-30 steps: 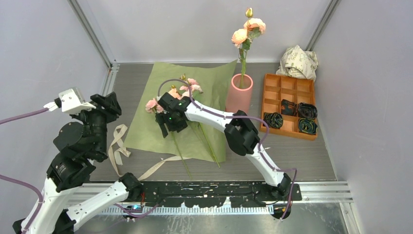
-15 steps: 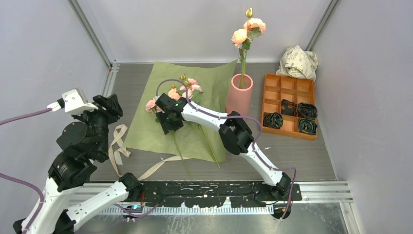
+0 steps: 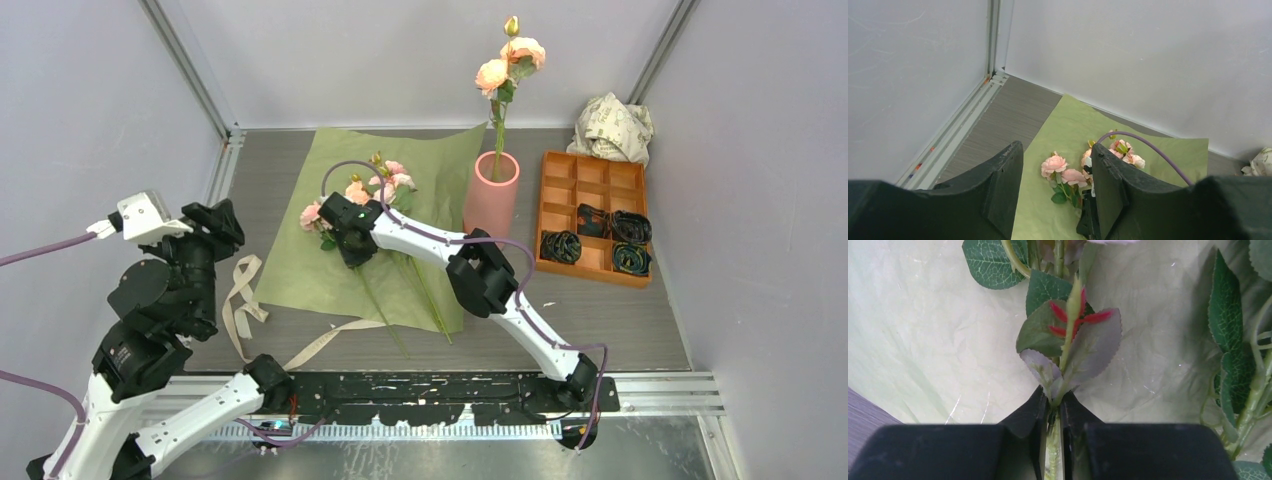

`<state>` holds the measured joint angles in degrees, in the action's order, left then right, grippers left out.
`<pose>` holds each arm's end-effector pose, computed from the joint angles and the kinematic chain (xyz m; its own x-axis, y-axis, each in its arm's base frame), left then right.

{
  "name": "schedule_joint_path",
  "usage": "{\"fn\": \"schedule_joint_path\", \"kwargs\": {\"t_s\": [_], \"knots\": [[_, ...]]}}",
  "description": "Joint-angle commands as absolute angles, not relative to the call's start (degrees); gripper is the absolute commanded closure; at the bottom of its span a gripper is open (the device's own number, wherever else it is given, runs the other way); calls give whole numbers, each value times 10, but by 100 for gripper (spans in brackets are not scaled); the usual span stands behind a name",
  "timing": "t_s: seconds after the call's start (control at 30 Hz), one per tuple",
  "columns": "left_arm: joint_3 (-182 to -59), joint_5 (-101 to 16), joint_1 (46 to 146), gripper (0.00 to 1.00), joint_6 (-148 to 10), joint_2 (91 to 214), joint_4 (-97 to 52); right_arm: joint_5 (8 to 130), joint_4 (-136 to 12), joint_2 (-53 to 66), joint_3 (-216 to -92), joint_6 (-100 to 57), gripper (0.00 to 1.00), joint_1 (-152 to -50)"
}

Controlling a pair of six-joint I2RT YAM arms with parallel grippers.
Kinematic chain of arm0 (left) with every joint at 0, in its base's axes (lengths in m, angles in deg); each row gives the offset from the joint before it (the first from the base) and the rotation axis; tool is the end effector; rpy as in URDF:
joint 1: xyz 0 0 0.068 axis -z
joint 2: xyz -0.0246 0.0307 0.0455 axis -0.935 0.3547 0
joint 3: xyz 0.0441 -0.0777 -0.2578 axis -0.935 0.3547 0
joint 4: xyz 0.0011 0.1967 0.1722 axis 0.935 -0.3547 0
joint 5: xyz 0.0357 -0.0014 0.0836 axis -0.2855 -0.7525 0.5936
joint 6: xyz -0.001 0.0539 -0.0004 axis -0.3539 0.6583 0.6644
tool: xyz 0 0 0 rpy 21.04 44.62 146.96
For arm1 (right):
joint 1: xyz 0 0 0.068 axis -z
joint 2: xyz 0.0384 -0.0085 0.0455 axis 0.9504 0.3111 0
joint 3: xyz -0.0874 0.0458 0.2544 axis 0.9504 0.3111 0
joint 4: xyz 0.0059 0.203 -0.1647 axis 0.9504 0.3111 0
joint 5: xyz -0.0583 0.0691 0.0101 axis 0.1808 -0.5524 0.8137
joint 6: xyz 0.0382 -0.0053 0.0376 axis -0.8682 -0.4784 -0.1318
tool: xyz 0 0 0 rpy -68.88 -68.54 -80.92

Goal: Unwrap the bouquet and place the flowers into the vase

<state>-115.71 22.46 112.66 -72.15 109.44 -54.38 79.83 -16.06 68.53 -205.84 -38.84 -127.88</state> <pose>0.0592 -0.0151 0.4533 0.1252 -0.3103 -0.9423 -0.2034 0.9216 -0.3305 0.3003 0.4418 0.1670 -0.7845 -0.4324 -0.4446 -0.5410 0.8276 0.1497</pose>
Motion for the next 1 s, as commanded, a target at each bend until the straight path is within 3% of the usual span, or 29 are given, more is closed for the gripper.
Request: {"fn": "schedule_joint_path", "kwargs": {"t_s": [0.0, 0.1, 0.37, 0.67, 0.97], "knots": [[-1154, 239, 1128, 47, -725, 1088, -537, 812, -161, 683, -2081, -387, 90, -1278], [-1155, 239, 1128, 47, -725, 1087, -538, 812, -160, 666, -2081, -380, 99, -1277], [-1155, 239, 1129, 47, -725, 1088, -541, 830, -170, 548, -2075, -312, 99, -1277], [-1157, 229, 1128, 42, -726, 1096, -536, 941, -206, 361, -2071, -219, 99, -1272], [-1164, 190, 1128, 38, -726, 1131, -530, 1060, -382, 165, -1968, -104, 99, -1272]]}}
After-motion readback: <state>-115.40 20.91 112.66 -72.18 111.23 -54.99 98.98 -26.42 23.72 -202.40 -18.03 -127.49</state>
